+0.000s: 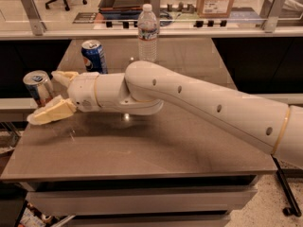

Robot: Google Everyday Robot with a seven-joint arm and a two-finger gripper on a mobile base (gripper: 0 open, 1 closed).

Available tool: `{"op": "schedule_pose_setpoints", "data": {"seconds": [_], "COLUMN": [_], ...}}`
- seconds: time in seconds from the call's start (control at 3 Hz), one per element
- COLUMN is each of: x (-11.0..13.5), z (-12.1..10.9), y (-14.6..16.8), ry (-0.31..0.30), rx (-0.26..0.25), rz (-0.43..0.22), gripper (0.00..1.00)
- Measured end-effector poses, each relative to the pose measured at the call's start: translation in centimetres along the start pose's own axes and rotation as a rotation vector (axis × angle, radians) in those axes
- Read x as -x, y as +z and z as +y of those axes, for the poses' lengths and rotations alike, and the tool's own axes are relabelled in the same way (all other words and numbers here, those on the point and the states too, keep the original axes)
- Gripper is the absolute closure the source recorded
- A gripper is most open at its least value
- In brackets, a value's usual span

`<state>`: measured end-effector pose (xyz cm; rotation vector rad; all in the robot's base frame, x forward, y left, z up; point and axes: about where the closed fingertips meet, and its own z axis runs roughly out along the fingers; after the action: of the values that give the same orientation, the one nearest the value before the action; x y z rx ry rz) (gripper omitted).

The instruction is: Pick redbull can

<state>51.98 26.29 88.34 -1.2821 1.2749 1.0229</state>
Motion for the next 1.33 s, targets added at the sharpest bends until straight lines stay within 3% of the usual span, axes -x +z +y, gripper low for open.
{"op": "schedule_pose_setpoints", "data": {"seconds": [1.0, 1.33], "x": [0.23, 0.31], "z": [0.46, 0.61], "y": [0.54, 0.68], "ry": [-0.002, -0.003], "rx": [0.012, 0.016], "rz": [-0.003, -0.003], "gripper": [0.87, 1.00]}}
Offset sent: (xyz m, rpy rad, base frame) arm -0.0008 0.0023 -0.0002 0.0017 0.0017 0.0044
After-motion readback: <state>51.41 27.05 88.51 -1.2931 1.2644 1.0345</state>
